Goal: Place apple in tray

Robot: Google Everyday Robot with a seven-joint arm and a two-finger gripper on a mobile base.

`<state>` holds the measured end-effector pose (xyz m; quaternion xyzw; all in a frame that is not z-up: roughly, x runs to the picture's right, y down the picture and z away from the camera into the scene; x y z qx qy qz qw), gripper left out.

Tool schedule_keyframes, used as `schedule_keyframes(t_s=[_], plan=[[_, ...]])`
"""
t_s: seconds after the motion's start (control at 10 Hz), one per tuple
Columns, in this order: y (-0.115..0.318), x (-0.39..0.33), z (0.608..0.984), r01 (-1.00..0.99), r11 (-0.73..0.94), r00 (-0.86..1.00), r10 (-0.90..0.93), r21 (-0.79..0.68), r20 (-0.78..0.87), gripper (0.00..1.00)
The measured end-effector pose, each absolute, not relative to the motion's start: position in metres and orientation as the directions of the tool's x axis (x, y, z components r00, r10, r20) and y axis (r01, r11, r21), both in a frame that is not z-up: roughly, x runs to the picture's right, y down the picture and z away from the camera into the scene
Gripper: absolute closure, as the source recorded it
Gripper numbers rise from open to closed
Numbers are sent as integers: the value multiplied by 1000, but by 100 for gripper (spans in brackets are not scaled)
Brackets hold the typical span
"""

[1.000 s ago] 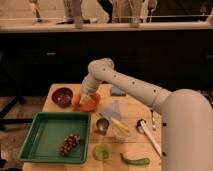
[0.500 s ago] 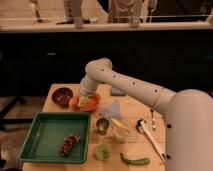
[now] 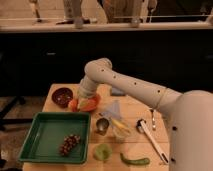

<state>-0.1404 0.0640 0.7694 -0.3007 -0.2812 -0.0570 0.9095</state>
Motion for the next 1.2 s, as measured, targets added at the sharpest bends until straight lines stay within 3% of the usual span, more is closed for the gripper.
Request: schedule_keyframes(t_s=[0.5, 1.2], plan=[[90, -146, 751, 354, 783, 811, 16, -512, 585, 100], [154, -176, 756, 466, 685, 773, -7, -560, 635, 100]])
